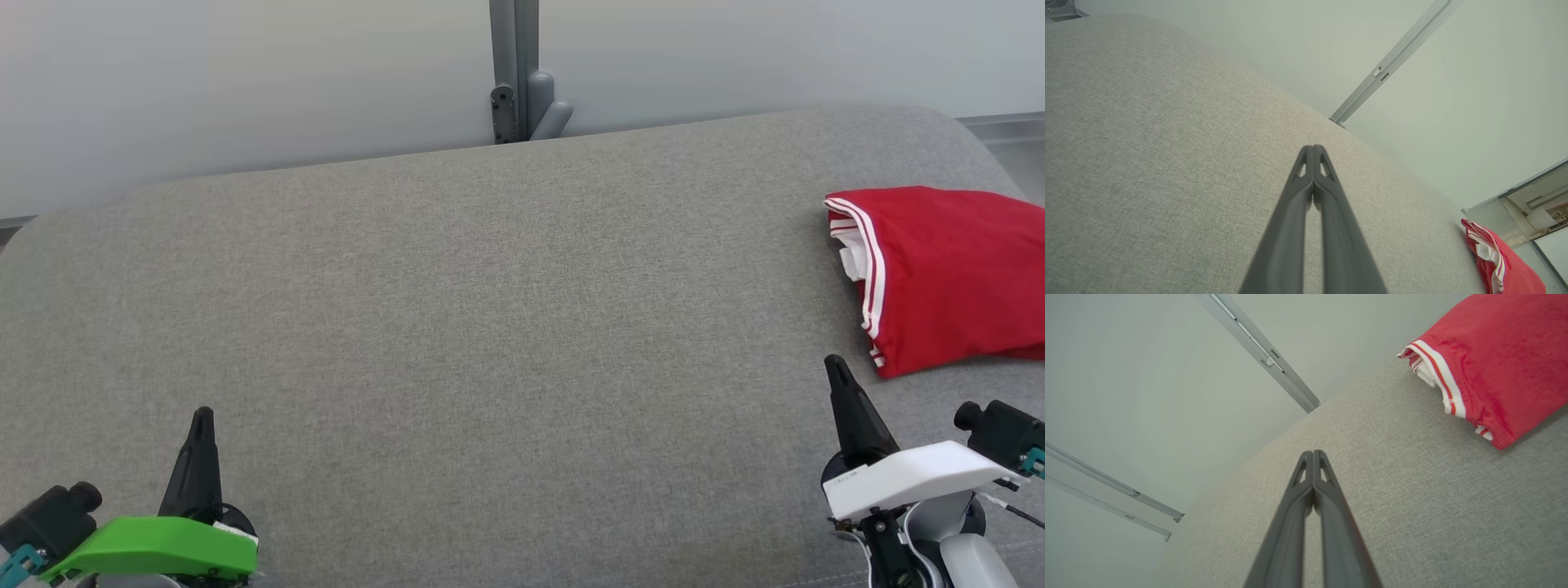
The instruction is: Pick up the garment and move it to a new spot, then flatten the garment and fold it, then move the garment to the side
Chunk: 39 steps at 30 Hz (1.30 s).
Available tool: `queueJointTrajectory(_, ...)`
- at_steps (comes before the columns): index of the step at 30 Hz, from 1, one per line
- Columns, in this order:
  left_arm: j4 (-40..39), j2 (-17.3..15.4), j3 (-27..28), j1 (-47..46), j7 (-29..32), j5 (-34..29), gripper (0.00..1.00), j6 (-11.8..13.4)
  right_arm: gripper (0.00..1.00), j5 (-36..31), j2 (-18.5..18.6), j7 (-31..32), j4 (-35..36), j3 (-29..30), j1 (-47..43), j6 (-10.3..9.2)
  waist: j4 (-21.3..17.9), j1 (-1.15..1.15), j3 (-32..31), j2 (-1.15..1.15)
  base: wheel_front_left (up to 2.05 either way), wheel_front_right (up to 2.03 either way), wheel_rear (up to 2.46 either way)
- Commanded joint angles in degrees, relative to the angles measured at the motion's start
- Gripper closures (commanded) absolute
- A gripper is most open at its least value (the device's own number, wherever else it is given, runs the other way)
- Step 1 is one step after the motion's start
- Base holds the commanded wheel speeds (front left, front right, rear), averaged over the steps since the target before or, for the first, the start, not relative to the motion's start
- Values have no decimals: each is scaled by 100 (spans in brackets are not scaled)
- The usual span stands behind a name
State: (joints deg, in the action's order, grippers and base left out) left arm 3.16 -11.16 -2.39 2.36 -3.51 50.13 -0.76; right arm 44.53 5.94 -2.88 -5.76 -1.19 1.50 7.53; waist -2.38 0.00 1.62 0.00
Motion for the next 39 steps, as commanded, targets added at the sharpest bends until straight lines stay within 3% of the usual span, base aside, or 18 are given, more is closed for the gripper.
queueJointTrajectory(1, -61, -2, 75, 16, 30, 154, 100, -42, 100, 180, 9, 37, 38, 24, 137, -1, 3, 0, -2, 0, 0, 0, 0)
queueJointTrajectory(39, 1, 411, 666, 129, 451, 2383, 100, -384, 100, 2628, -132, 532, -340, 142, 264, -1, 103, 0, -58, 0, 0, 0, 0)
